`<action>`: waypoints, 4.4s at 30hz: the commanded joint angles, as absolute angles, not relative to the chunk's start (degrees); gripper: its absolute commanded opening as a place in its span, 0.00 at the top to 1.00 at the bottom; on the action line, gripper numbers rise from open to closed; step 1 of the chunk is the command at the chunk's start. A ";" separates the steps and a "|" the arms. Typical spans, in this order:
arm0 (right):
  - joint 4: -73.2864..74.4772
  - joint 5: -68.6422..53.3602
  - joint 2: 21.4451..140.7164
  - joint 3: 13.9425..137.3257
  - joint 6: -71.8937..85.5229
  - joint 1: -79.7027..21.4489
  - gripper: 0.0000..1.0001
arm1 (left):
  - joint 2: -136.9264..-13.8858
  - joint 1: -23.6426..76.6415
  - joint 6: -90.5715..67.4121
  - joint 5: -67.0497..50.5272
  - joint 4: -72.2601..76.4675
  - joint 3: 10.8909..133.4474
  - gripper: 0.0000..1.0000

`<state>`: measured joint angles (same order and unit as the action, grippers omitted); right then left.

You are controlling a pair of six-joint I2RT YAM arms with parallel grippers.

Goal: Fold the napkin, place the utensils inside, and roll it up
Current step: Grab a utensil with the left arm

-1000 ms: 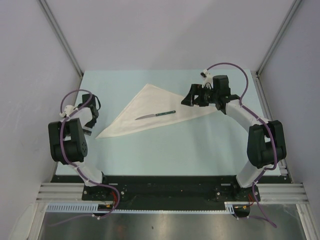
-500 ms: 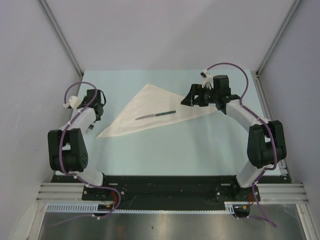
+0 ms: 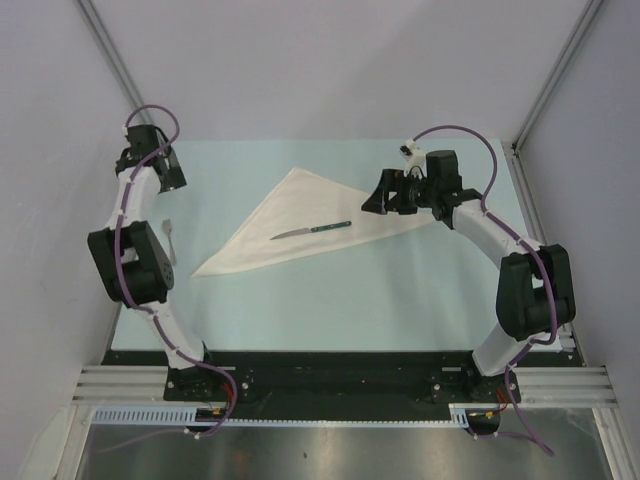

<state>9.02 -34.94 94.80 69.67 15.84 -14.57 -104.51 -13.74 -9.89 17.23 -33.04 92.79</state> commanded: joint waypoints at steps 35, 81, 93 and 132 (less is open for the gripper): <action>11.51 -33.13 92.37 72.16 13.45 -15.03 0.10 | -130.08 -23.03 7.20 11.32 -56.16 115.57 0.14; 9.49 -37.00 95.80 72.60 15.56 -12.04 0.11 | -136.14 -17.67 16.26 16.08 -61.35 117.42 0.32; 9.58 -37.18 96.15 72.42 15.47 -11.87 0.11 | -135.70 -17.67 16.79 15.65 -61.00 116.90 0.68; 9.05 -37.44 95.80 72.60 15.64 -11.78 0.11 | -136.75 -24.34 1.93 10.72 -66.26 124.71 0.29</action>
<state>11.20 -36.49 96.12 70.32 15.00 -12.14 -135.55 -24.64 3.18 12.62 -63.99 120.92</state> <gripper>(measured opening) 0.886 0.678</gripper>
